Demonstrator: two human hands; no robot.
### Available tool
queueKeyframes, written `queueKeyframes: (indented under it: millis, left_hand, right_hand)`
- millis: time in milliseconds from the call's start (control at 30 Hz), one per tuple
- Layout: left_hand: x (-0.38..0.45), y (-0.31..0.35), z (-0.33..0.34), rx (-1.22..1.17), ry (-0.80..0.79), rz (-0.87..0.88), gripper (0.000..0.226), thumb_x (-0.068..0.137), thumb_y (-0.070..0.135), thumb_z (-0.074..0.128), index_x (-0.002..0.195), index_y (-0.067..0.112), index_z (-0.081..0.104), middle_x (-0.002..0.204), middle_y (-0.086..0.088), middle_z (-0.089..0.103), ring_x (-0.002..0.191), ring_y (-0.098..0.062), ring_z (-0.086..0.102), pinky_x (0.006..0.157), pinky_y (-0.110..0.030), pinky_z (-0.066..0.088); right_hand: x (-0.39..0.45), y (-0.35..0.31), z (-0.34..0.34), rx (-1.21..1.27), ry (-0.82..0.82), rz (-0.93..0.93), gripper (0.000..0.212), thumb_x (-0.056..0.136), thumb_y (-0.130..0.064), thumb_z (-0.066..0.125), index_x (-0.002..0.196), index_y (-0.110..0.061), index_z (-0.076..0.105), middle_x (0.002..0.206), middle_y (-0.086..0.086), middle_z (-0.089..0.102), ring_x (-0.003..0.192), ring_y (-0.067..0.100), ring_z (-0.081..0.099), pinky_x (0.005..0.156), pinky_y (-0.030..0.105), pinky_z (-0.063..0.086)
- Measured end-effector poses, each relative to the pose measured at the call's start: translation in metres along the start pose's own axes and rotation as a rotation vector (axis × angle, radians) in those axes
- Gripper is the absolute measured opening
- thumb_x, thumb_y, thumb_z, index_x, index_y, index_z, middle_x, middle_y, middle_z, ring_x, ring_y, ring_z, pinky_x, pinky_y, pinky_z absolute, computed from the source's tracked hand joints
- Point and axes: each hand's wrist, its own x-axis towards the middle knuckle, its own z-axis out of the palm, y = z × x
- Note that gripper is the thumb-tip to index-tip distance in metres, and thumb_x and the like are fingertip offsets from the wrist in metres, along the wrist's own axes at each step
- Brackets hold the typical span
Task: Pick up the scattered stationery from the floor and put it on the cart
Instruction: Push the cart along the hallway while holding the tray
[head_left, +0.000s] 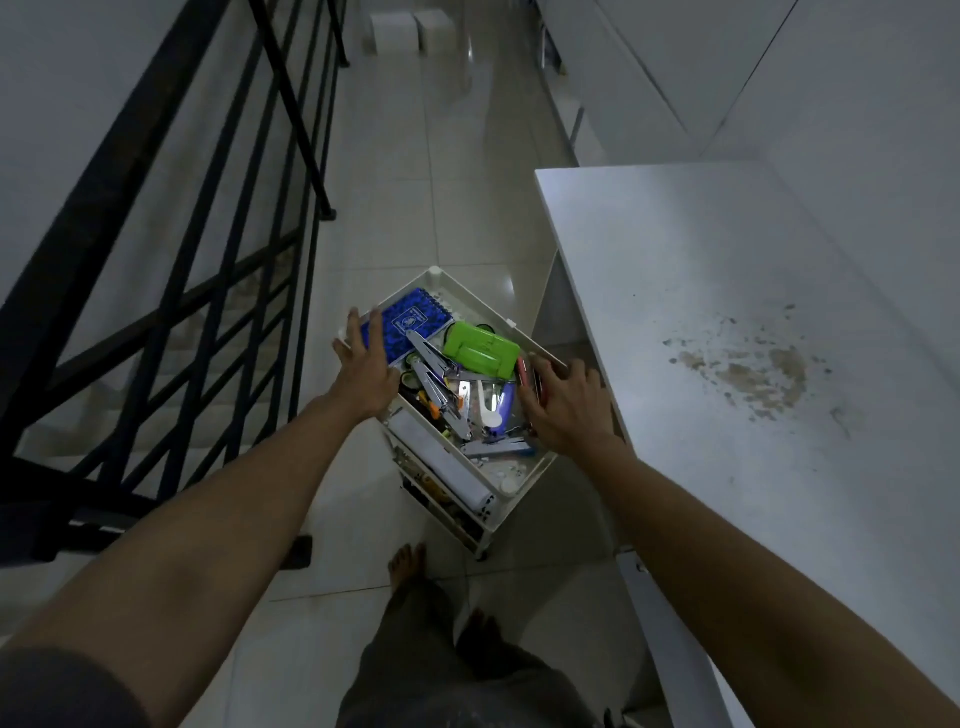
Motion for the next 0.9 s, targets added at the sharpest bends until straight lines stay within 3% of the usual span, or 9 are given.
queueKeyframes:
  millis: [67,167,267,467,633,800,900]
  left_hand:
    - [-0.009,0.011,0.005,-0.069,0.114,-0.081,0.094,0.088,-0.002,0.052,0.152,0.021,-0.013,0.156,-0.012,-0.027,0.142,-0.048,-0.011,0.114,-0.052,0.019]
    - [-0.038,0.030,0.025,-0.217,0.375,-0.171,0.088,0.087,0.006,0.056,0.152,0.008,-0.003,0.157,-0.019,-0.011,0.136,-0.042,0.030,0.099,-0.043,0.044]
    - [-0.070,0.050,0.056,-0.417,0.449,-0.363,0.076,0.093,0.018,0.051,0.150,0.001,0.004,0.153,-0.021,0.008,0.120,-0.044,0.045,0.093,-0.044,0.043]
    - [-0.102,0.067,0.082,-0.509,0.332,-0.474,0.065,0.098,0.016,0.039,0.152,0.007,0.004,0.153,-0.018,0.020,0.125,-0.042,0.043,0.102,-0.049,0.039]
    - [-0.103,0.050,0.071,-0.449,0.308,-0.387,0.062,0.099,0.014,0.037,0.153,0.007,0.006,0.153,-0.020,0.022,0.131,-0.039,0.038,0.103,-0.045,0.038]
    - [-0.094,0.028,0.055,-0.469,0.200,-0.257,0.059,0.099,0.011,0.037,0.153,0.011,0.012,0.146,-0.021,0.036,0.131,-0.035,0.042,0.107,-0.044,0.038]
    - [-0.088,0.017,0.044,-0.443,0.126,-0.219,0.061,0.100,0.013,0.037,0.154,0.014,0.009,0.149,-0.016,0.036,0.132,-0.031,0.042,0.108,-0.037,0.037]
  right_hand:
    - [-0.003,-0.001,0.006,-0.057,-0.019,0.009,0.059,0.090,-0.059,0.030,0.144,-0.036,0.026,0.126,0.013,0.047,0.104,0.034,0.047,0.084,0.042,0.044]
    - [-0.011,-0.008,0.006,0.062,0.101,0.112,0.054,0.091,-0.064,0.025,0.137,-0.038,0.037,0.109,0.016,0.051,0.096,0.035,0.052,0.077,0.042,0.045]
    - [-0.015,-0.017,0.006,0.098,0.130,0.145,0.051,0.091,-0.064,0.025,0.135,-0.042,0.038,0.105,0.017,0.052,0.095,0.036,0.052,0.077,0.044,0.045]
    - [-0.021,-0.023,0.008,0.060,0.068,0.153,0.055,0.090,-0.063,0.026,0.139,-0.038,0.031,0.114,0.018,0.048,0.102,0.037,0.049,0.082,0.047,0.043]
    - [-0.033,-0.037,0.008,0.089,0.063,0.205,0.058,0.091,-0.062,0.024,0.141,-0.035,0.031,0.116,0.018,0.046,0.106,0.037,0.047,0.085,0.049,0.042]
    - [-0.053,-0.054,0.013,0.145,0.081,0.328,0.057,0.091,-0.062,0.021,0.137,-0.032,0.036,0.117,0.017,0.046,0.109,0.036,0.045,0.088,0.051,0.040]
    - [-0.065,-0.066,0.017,0.176,0.085,0.383,0.060,0.088,-0.062,0.026,0.137,-0.030,0.036,0.119,0.016,0.045,0.110,0.035,0.046,0.087,0.050,0.040]
